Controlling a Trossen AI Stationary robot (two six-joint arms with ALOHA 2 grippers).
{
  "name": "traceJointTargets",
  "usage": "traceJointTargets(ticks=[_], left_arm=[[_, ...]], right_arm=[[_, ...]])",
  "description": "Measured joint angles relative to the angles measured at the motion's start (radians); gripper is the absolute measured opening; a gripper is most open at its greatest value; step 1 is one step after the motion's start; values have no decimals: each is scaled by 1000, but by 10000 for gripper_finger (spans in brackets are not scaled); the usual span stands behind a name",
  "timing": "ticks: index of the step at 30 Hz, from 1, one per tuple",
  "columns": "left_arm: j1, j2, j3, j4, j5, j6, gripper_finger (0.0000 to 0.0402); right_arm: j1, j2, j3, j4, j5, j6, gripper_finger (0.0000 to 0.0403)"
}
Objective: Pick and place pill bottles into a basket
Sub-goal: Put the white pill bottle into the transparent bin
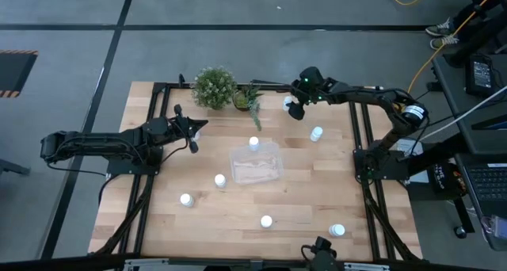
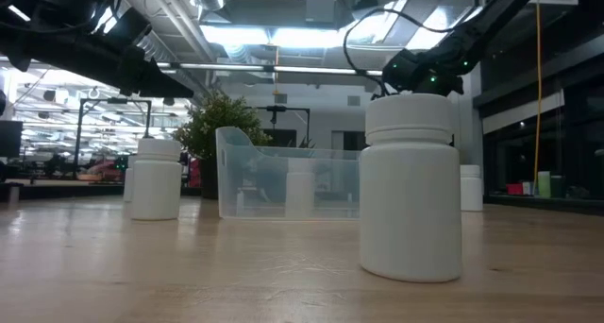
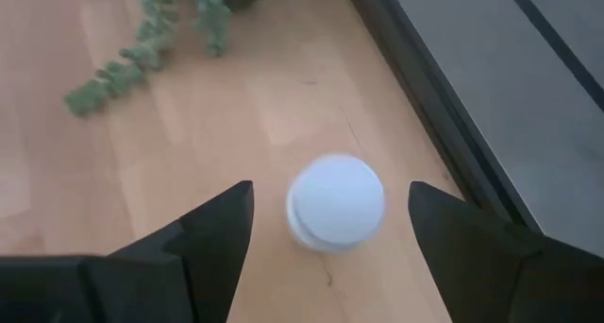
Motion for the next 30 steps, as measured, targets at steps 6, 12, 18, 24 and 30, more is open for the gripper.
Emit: traceJointTargets(ticks=[6,12,18,24,30], left_arm=[[0,0,0,0,0,0,4],[0,0,0,0,1,0,4],[0,0,0,0,1,0,4],[0,0,0,0,0,0,4],[0,0,0,0,0,0,4]], right_arm=[[-2,2,0,-2,1,3,284],[-5,6,0,1,2,17,284],[-4,57,-1,29,4,33,284],[-4,81,-1,99,15,30,284],[-5,72,-1,70,30,29,284]])
